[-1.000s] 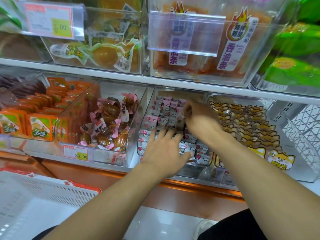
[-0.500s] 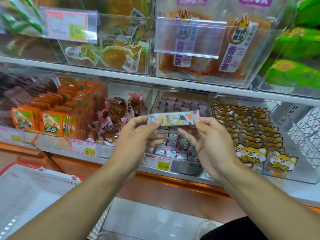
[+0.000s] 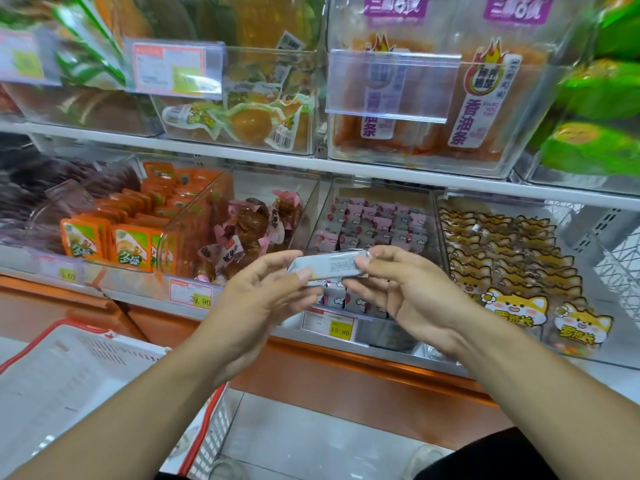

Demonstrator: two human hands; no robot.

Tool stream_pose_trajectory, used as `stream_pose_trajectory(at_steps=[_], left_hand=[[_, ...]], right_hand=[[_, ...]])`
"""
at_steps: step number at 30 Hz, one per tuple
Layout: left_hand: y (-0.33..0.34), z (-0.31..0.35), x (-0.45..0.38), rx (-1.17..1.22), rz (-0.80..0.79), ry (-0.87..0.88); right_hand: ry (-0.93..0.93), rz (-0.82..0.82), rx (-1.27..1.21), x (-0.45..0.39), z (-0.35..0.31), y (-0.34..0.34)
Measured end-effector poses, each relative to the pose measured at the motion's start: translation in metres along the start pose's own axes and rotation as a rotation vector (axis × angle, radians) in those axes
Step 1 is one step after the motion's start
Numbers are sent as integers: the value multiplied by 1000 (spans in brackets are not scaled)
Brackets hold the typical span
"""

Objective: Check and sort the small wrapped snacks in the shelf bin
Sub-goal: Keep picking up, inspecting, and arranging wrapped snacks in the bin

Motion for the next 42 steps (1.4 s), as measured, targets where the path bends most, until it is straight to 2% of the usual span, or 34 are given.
stream_pose_trajectory(at_steps=[4, 7, 11, 14, 17, 20, 23, 30, 33, 37, 39, 42], left_hand=[[2, -4, -1, 136, -4, -137], [-1, -7, -7, 121, 50, -123], [-6, -4, -13, 62, 27, 33], [-7, -2, -15, -149, -2, 125], [-4, -2, -14, -232, -2, 191], [-1, -4, -14, -108, 6, 141], [0, -7, -14, -25, 47, 57], [6, -10, -15, -124, 70, 139], [9, -14, -18, -185, 98, 139], [11, -19, -24, -260, 128, 115], [16, -19, -28, -452, 129, 195], [26, -24, -34, -807, 85, 324]], right_hand=[[-155, -139, 316, 1, -2, 2], [-275, -151, 518, 4, 2, 3], [-204, -87, 381, 0, 5, 1], [-74, -76, 232, -1, 5, 1], [-101, -52, 190, -2, 3, -1], [-166, -107, 182, -2, -1, -2], [-222, -154, 308, 0, -3, -2], [-195, 22, 215, -4, -1, -8], [-316, 175, 177, -8, -17, -16], [-686, 461, 656, -13, -56, -35], [-732, 521, 846, -20, -63, -42], [-683, 539, 1076, -36, -65, -50]])
Point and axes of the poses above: each hand's wrist, its own x-axis away from the middle knuckle, its own y-axis out of the palm, z = x × y, the point moved 3 cm from there along -x, towards the middle knuckle, and after that the axes turned 2 degrees about -y, right-handed, at the moved point
